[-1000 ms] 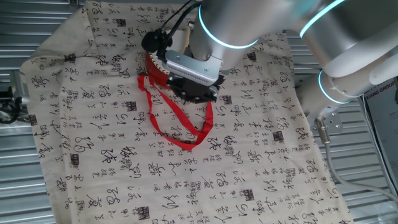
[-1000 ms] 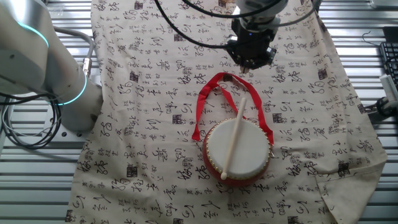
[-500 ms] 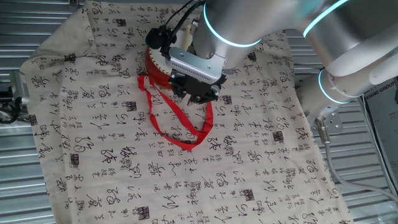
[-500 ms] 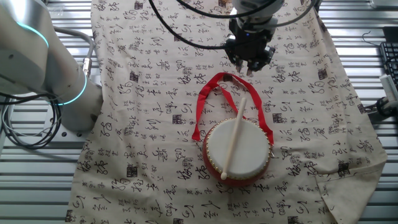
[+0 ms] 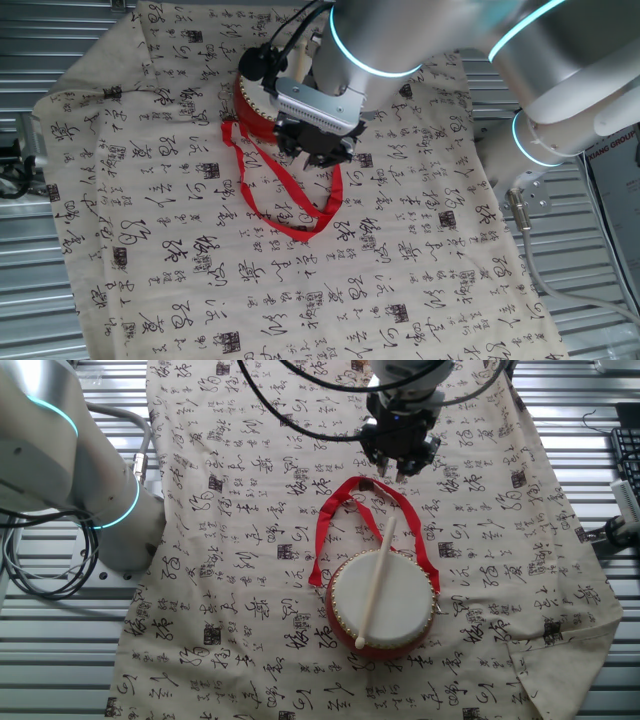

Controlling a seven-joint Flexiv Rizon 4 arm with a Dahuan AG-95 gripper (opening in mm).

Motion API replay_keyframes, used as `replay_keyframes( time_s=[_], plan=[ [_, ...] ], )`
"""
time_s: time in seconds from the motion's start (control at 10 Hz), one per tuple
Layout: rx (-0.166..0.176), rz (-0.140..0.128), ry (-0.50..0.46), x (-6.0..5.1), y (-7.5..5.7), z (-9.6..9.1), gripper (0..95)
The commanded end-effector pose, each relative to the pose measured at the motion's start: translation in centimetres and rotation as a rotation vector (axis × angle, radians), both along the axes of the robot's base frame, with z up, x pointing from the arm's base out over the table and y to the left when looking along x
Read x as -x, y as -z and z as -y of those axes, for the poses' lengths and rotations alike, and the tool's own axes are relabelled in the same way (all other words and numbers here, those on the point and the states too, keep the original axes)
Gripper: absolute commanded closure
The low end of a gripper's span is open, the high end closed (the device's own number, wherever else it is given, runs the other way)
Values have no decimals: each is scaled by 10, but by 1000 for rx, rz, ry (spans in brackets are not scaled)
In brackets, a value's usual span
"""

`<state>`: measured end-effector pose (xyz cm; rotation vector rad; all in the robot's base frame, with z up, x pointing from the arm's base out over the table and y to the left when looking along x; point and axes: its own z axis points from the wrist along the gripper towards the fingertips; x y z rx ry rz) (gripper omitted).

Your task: Play the drum

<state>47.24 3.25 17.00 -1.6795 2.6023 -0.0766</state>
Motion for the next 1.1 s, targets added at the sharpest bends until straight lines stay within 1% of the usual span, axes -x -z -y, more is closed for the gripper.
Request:
replay_keyframes(
  time_s=[0.1, 0.2, 0.3, 0.4, 0.9, 1.1],
  plan=[
    [-1, 0, -7, -2, 5, 1, 760],
    [-2, 2, -11, -3, 11, 3, 760],
    [-2, 2, -13, -4, 13, 3, 760],
    [-6, 0, -24, -5, 18, 5, 570],
    [-1, -2, -26, -5, 20, 5, 570],
    [-1, -1, -22, -2, 24, 7, 570]
  ],
)
